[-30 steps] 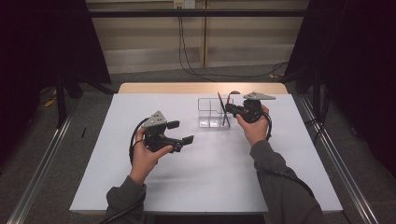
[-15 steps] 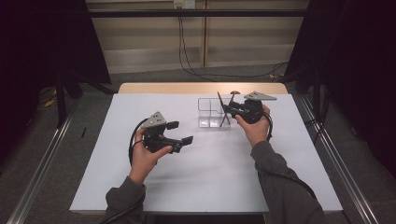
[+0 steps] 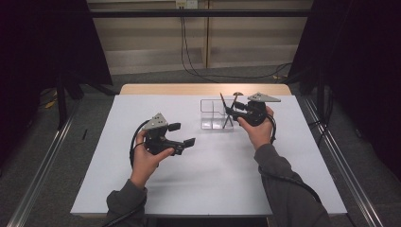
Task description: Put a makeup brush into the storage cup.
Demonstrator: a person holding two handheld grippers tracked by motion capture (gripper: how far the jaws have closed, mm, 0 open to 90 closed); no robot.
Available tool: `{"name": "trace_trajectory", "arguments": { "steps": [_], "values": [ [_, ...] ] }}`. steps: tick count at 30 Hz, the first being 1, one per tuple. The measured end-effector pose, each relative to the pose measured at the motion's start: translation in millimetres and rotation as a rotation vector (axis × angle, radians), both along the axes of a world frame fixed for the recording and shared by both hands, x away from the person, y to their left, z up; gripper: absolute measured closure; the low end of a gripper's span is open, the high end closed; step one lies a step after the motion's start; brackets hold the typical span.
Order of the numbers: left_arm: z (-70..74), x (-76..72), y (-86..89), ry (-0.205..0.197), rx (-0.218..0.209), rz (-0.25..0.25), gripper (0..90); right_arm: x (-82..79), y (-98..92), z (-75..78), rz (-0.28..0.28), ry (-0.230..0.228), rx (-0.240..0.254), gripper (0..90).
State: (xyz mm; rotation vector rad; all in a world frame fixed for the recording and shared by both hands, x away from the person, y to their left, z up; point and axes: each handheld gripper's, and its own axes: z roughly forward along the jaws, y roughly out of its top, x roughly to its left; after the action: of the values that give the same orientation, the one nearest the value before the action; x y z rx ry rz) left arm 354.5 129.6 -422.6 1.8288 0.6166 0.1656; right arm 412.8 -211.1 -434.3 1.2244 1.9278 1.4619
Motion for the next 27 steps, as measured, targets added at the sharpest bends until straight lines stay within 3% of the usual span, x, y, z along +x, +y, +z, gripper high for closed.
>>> {"name": "trace_trajectory", "arguments": {
  "steps": [15,27],
  "values": [
    [-0.1,0.2,-0.1,-0.003,0.005,0.002,10.8,-5.3,0.6,3.7,0.015,-0.017,-0.007,31.8],
    [0.7,-1.2,-1.0,-0.005,0.011,0.009,10.7,-10.1,-1.7,8.0,0.037,-0.006,-0.021,26.8]
  ]
}}
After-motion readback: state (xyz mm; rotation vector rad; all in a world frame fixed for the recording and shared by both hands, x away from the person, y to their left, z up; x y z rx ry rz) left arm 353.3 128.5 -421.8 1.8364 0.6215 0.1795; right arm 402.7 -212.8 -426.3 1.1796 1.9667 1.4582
